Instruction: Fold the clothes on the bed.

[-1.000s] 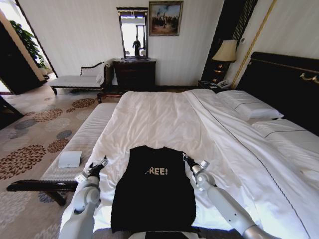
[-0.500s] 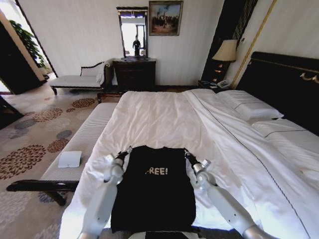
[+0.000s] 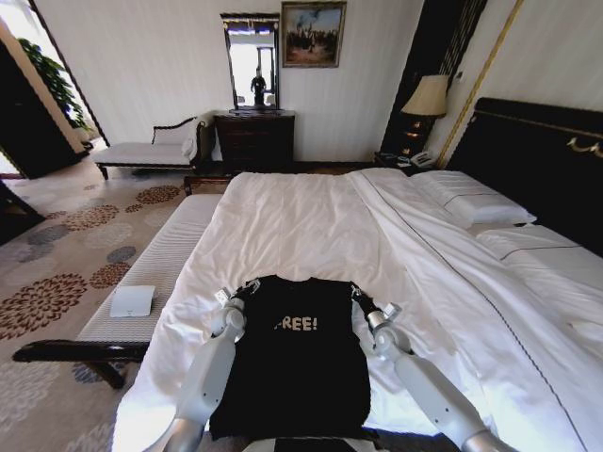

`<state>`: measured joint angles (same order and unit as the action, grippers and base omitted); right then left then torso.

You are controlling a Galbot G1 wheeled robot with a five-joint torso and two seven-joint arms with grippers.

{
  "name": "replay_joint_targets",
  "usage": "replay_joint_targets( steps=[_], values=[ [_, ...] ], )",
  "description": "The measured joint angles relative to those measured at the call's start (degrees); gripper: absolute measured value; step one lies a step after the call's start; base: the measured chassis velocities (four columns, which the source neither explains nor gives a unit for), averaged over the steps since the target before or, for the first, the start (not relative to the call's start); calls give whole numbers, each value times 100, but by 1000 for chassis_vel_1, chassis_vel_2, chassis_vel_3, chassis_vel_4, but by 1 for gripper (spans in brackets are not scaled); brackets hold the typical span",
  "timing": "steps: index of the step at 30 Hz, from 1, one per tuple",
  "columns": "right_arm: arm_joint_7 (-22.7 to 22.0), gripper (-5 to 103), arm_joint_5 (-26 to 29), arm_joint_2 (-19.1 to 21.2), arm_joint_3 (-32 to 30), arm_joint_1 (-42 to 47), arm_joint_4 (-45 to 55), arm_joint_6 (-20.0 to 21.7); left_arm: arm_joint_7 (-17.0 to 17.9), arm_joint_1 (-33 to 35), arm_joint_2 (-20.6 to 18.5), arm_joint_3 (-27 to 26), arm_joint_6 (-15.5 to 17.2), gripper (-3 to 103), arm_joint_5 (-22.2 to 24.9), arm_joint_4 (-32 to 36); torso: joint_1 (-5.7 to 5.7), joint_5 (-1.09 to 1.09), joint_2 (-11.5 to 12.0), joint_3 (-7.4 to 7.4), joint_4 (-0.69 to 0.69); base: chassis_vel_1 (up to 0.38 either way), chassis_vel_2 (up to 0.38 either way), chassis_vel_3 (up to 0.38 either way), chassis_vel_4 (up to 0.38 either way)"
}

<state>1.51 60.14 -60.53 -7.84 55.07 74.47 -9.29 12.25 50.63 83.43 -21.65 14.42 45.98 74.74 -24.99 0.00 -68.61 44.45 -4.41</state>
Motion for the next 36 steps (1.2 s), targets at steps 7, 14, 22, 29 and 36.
replay_joint_targets(
  steps=[7,14,22,29,36],
  values=[
    [-45,0,-2,-2,8,-26,2,8,-17,33,0,-24,91,50,140,44,1,0,0,0,0,0,0,0,0],
    [-50,0,-2,-11,14,-33,-7,9,-26,74,-16,-30,140,28,141,63,1,-1,0,0,0,0,0,0,0],
    [-55,0,13,27,-12,2,121,4,-69,83,-59,-57,140,2,141,100,1,-1,0,0,0,0,0,0,0],
    [-168,0,190,251,-132,104,692,8,-71,122,-201,-103,126,2,231,551,0,0,0,0,-1,0,0,0,0],
    [-88,0,779,803,-194,22,1632,42,135,9,-789,-100,162,2,974,1648,1,-2,0,-1,0,0,0,0,0]
  ],
)
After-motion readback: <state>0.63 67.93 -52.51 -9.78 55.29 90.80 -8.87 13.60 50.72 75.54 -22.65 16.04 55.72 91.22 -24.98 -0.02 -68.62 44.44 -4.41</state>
